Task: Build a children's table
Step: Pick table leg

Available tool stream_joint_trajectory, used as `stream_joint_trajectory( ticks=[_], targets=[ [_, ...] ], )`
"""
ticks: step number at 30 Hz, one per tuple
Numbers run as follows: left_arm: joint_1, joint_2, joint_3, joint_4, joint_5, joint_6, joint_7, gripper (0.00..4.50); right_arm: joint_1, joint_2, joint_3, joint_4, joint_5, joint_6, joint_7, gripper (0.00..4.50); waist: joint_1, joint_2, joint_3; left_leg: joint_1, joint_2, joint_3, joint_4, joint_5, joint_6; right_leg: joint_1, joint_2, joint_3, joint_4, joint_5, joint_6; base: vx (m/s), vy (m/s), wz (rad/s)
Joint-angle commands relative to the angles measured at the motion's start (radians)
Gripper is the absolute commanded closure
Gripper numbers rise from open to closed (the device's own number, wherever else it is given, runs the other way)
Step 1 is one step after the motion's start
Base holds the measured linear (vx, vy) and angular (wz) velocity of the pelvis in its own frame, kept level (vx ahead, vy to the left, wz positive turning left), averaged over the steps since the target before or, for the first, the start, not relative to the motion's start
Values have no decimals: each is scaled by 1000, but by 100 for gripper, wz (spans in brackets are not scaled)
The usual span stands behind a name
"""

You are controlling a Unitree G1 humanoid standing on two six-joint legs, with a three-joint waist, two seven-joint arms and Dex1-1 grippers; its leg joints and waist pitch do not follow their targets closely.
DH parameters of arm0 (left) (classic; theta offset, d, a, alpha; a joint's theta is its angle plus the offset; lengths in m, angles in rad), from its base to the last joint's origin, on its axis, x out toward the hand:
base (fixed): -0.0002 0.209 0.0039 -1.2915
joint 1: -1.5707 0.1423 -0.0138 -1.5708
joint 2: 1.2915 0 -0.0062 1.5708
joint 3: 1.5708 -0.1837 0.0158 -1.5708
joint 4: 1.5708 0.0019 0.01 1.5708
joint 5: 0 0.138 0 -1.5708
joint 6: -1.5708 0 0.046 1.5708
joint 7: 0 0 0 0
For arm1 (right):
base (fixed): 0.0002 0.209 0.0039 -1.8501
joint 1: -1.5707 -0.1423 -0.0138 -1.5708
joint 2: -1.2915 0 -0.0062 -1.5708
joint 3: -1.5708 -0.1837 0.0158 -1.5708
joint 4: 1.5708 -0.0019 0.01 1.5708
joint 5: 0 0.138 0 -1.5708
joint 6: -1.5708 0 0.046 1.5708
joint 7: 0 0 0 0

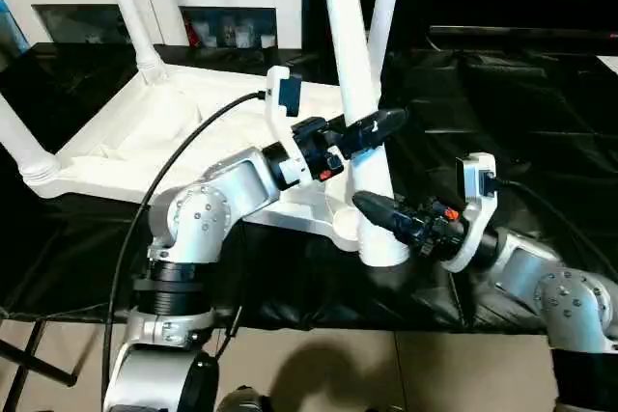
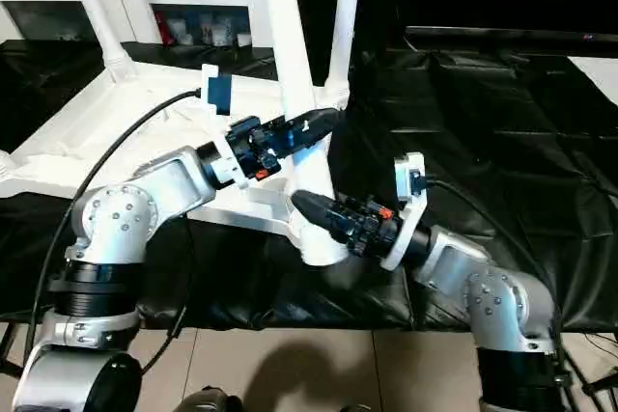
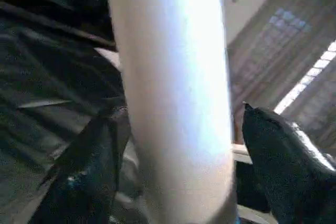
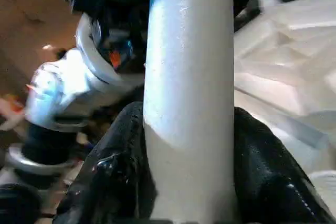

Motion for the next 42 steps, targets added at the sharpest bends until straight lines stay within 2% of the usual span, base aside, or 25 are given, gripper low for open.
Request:
stream_joint_trajectory(
  ticks=[1, 4, 5, 7, 8, 9, 10, 11, 12, 14, 17, 18, 20, 22, 23, 26, 27, 28, 29, 32, 35, 37, 40, 41, 42],
  targets=[
    [-20, -3, 13, 24, 49, -28, 60, 101, -20, -2, 20, -14, -42, -30, -41, 259, 1, -13, -83, 15, 30, -20, -75, -208, -10, 47, -57, 44, -99, -401, -79, 0, 0, 0],
    [-26, -10, 20, 38, 71, -55, 94, 128, -32, 11, 33, -18, -81, -46, -88, 259, -4, -12, -83, 15, 30, -20, -76, -211, -13, 47, -57, 42, -100, -409, -72, 0, 0, 0],
    [-27, -12, 21, 41, 79, -64, 105, 137, -37, 17, 39, -22, -93, -51, -101, 259, -3, -9, -84, 16, 31, -21, -76, -211, -13, 47, -57, 42, -99, -406, -74, 0, 0, 0],
    [-27, -12, 17, 42, 80, -66, 110, 158, -43, 24, 44, -27, -102, -56, -111, 259, -3, -9, -85, 16, 31, -21, -77, -215, -11, 47, -57, 42, -98, -390, -83, 0, 0, 0],
    [-26, -14, 16, 40, 75, -64, 108, 165, -50, 30, 48, -27, -108, -61, -121, 259, -4, -5, -85, 18, 32, -21, -77, -217, -11, 45, -56, 43, -98, -378, -89, 0, 0, 0],
    [-26, -17, 17, 39, 74, -64, 109, 173, -53, 33, 50, -28, -111, -64, -126, 259, -4, -6, -85, 17, 32, -21, -78, -216, -10, 47, -55, 42, -97, -370, -93, 0, 0, 0],
    [-25, -19, 17, 39, 73, -67, 105, 183, -55, 35, 53, -26, -113, -67, -130, 259, -3, 1, -86, 18, 32, -22, -77, -215, -10, 47, -56, 43, -94, -354, -101, 0, 0, 0],
    [-25, -23, 20, 40, 71, -71, 105, 203, -58, 35, 56, -25, -115, -66, -133, 259, -5, -1, -86, 17, 33, -21, -78, -214, -10, 48, -55, 43, -94, -345, -104, 0, 0, 0],
    [-24, -26, 20, 42, 70, -74, 102, 203, -58, 35, 58, -22, -117, -66, -135, 259, -3, 5, -86, 19, 33, -21, -77, -216, -9, 48, -55, 43, -93, -328, -112, 0, 0, 0],
    [-22, -31, 20, 40, 67, -75, 98, 219, -62, 36, 62, -19, -120, -63, -141, 259, -4, 0, -87, 17, 33, -20, -78, -210, -6, 52, -55, 43, -91, -303, -123, 0, 0, 0],
    [-22, -32, 13, 40, 68, -78, 87, 241, -72, 31, 73, -15, -146, -61, -159, 259, -6, 1, -88, 17, 32, -20, -77, -208, -5, 52, -54, 44, -90, -292, -129, 0, 0, 0],
    [-24, -22, 5, 51, 78, -93, 69, 242, -79, 32, 74, -7, -155, -61, -165, 259, -6, 3, -87, 17, 32, -20, -77, -205, -4, 52, -55, 44, -90, -293, -132, 0, 0, 0],
    [-27, -13, 1, 58, 83, -102, 54, 252, -89, 33, 68, 5, -152, -59, -166, 189, -8, 2, -87, 17, 31, -19, -78, -210, -4, 53, -54, 44, -91, -299, -129, 0, 0, 0],
    [-30, 1, -6, 61, 89, -113, 26, 253, -102, 29, 65, 21, -145, -48, -163, 189, -9, 4, -87, 19, 32, -20, -79, -217, -5, 52, -55, 43, -92, -311, -130, 0, 0, 0],
    [-36, 29, -27, 62, 101, -121, -22, 254, -128, -6, 85, 43, -149, -29, -125, 187, -11, 2, -87, 19, 31, -20, -79, -219, -5, 52, -54, 43, -93, -317, -126, 0, 0, 0],
    [-42, 63, -59, 56, 106, -117, -96, 261, -178, -59, 109, 87, -163, 0, -76, 146, -16, 3, -87, 21, 31, -21, -78, -220, -9, 54, -54, 44, -89, -320, -126, 0, 0, 0],
    [-42, 68, -64, 54, 106, -117, -106, 262, -187, -66, 111, 96, -163, 6, -67, 146, -17, 3, -88, 20, 32, -19, -78, -213, -7, 54, -54, 45, -88, -309, -131, 0, 0, 0],
    [-43, 71, -67, 55, 106, -121, -114, 262, -199, -74, 111, 107, -160, 18, -55, 147, -18, -2, -87, 18, 32, -18, -77, -205, -4, 55, -55, 46, -87, -292, -141, 0, 0, 0],
    [-43, 78, -75, 50, 102, -122, -138, 262, -218, -85, 110, 126, -150, 43, -38, 147, -18, -3, -90, 17, 32, -18, -75, -187, 1, 57, -54, 46, -80, -266, -157, 0, 0, 0],
    [-46, 90, -88, 49, 102, -128, -166, 262, -248, -105, 116, 160, -132, 85, -4, 147, -19, -3, -90, 18, 33, -16, -72, -172, 13, 57, -54, 47, -77, -241, -181, 0, 0, 0],
    [-51, 100, -101, 49, 99, -132, -200, 262, -266, -135, 155, 172, -122, 119, 59, 147, -17, -7, -89, 18, 33, -14, -71, -175, 15, 58, -57, 47, -82, -270, -174, 0, 0, 0],
    [-54, 97, -103, 51, 99, -132, -208, 262, -275, -151, 179, 176, -119, 129, 93, 147, -17, -5, -88, 17, 33, -15, -71, -174, 14, 59, -56, 46, -81, -277, -173, 0, 0, 0],
    [-58, 96, -106, 51, 96, -131, -221, 262, -290, -163, 217, 180, -133, 122, 144, 147, -17, -6, -89, 17, 34, -15, -70, -179, 12, 58, -57, 46, -82, -287, -172, 0, 0, 0],
    [-58, 94, -106, 49, 92, -129, -223, 262, -292, -165, 225, 177, -137, 117, 163, 147, -16, -14, -88, 16, 34, -15, -70, -176, 15, 60, -59, 46, -81, -294, -171, 0, 0, 0],
    [-58, 94, -106, 49, 91, -128, -224, 262, -295, -166, 230, 178, -140, 114, 173, 147, -16, -12, -88, 16, 34, -15, -71, -175, 15, 59, -59, 47, -81, -298, -170, 0, 0, 0]
  ],
)
